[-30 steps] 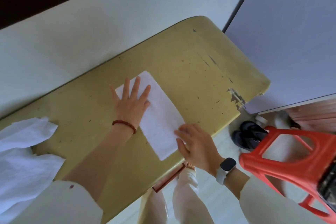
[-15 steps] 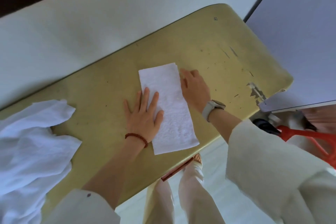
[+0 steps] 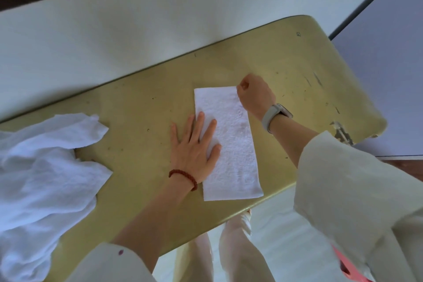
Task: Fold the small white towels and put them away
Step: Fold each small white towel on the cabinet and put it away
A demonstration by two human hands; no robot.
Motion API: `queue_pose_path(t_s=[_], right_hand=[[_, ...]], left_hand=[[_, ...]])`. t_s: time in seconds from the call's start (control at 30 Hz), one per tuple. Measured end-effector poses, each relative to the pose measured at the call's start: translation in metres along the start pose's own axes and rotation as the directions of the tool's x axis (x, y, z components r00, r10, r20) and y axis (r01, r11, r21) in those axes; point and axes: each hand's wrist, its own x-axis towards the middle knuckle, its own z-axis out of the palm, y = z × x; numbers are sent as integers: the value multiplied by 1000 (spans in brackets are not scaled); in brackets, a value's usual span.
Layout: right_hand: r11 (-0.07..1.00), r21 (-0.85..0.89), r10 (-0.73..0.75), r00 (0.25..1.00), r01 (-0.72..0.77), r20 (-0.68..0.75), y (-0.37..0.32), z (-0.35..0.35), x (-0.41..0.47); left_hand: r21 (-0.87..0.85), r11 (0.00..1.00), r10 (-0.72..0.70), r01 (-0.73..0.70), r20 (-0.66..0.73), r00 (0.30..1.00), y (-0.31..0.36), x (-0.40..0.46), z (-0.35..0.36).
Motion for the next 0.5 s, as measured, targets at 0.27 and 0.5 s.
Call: queue_pose_path(t_s=[0.27, 0.5], right_hand=[[994, -109, 24, 1000, -23, 5, -7, -4, 0], [962, -263, 97, 993, -74, 73, -17, -11, -4]], left_hand=[[-28, 1000, 8, -8, 0, 1000, -1, 0, 1], [-4, 1000, 9, -9, 11, 1000, -1, -1, 2]])
